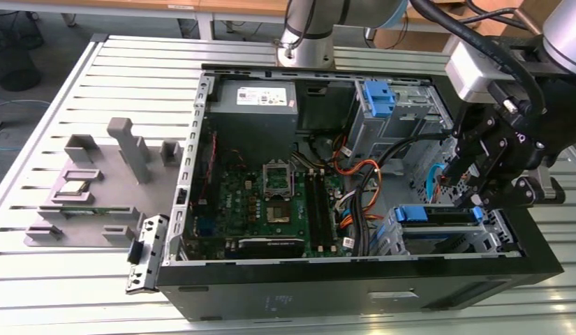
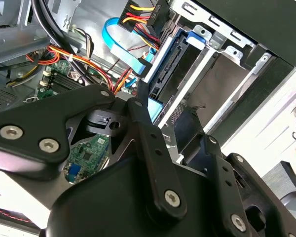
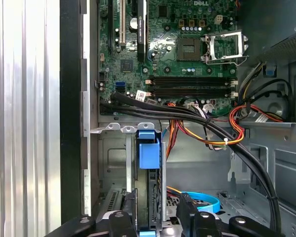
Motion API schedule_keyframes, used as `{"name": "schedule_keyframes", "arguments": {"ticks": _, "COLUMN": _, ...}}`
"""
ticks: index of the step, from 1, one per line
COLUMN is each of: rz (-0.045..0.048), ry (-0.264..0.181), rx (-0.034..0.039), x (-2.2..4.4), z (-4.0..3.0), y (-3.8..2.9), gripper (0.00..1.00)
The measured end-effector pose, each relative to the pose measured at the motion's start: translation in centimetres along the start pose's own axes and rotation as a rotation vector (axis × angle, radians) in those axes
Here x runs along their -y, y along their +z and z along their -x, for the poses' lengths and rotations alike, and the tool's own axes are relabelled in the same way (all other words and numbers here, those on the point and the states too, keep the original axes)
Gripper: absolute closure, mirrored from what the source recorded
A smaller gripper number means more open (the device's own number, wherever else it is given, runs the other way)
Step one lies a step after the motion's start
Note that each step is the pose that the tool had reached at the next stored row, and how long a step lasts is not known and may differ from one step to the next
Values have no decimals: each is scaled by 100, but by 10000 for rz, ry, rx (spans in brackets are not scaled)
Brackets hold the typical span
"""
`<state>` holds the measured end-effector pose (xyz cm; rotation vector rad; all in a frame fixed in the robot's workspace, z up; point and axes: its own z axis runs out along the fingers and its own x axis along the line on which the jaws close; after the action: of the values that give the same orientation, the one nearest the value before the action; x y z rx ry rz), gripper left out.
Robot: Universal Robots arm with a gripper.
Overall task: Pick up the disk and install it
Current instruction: 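Insert the first disk wire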
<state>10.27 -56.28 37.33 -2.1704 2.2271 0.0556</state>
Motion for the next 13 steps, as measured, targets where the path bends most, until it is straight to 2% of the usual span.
{"name": "schedule_keyframes", "arguments": {"ticks": 9, "rz": 0, "ry": 0, "rx": -1, "x": 0, "z": 1, "y": -6, "gripper": 52}}
{"name": "schedule_keyframes", "arguments": {"ticks": 13, "rz": 0, "ry": 0, "rx": -1, "x": -1, "z": 25, "y": -5, "gripper": 52}}
